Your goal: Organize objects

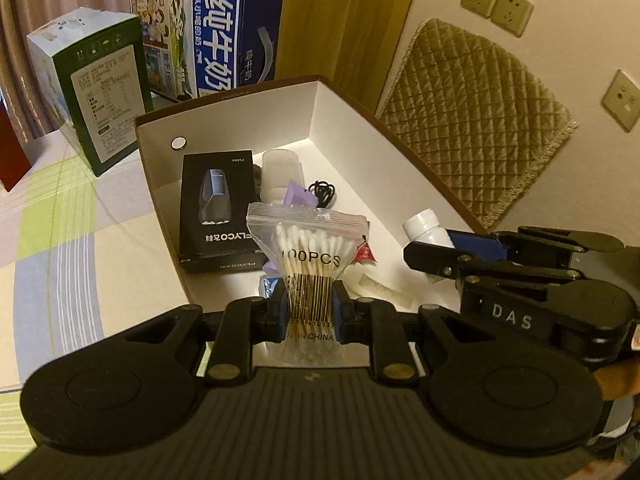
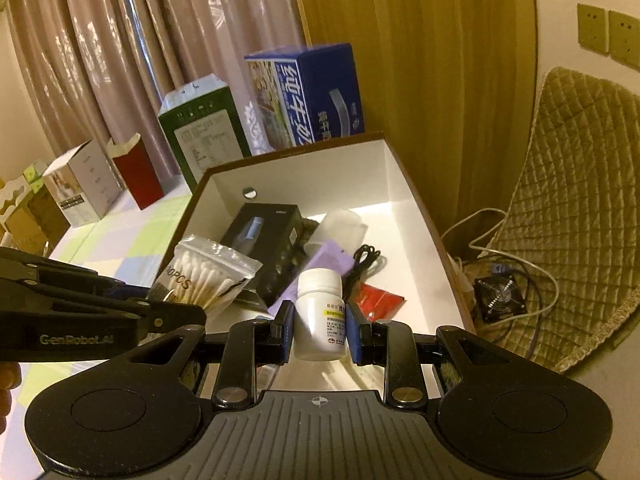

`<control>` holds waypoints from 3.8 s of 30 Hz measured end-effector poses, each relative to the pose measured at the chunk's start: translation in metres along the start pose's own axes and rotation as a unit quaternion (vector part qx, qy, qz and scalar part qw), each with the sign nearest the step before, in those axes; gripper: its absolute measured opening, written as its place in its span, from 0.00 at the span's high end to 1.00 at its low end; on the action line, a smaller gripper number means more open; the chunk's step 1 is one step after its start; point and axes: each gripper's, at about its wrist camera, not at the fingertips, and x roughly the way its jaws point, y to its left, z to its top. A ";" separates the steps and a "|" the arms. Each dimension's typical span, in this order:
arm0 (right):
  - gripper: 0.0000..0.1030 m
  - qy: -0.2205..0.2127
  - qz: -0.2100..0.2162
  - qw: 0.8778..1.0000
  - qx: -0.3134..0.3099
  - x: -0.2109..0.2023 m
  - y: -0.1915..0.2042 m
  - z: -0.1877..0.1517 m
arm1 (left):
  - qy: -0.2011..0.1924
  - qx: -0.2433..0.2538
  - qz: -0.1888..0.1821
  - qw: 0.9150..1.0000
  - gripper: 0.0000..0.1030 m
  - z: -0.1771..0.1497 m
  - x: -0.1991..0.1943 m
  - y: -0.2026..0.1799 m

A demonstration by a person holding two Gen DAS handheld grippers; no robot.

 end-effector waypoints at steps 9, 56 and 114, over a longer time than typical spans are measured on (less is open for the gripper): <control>0.77 0.038 0.015 0.999 0.004 0.043 -0.005 0.013 | 0.023 -0.011 0.025 0.999 0.83 0.015 0.036 0.009; 0.05 0.033 0.010 0.999 -0.008 0.020 -0.003 0.003 | 0.001 -0.019 0.055 0.998 0.35 0.014 0.027 0.027; 0.02 0.041 0.029 0.999 -0.009 -0.127 0.219 -0.140 | -0.048 -0.087 0.131 0.986 0.01 -0.241 -0.246 0.110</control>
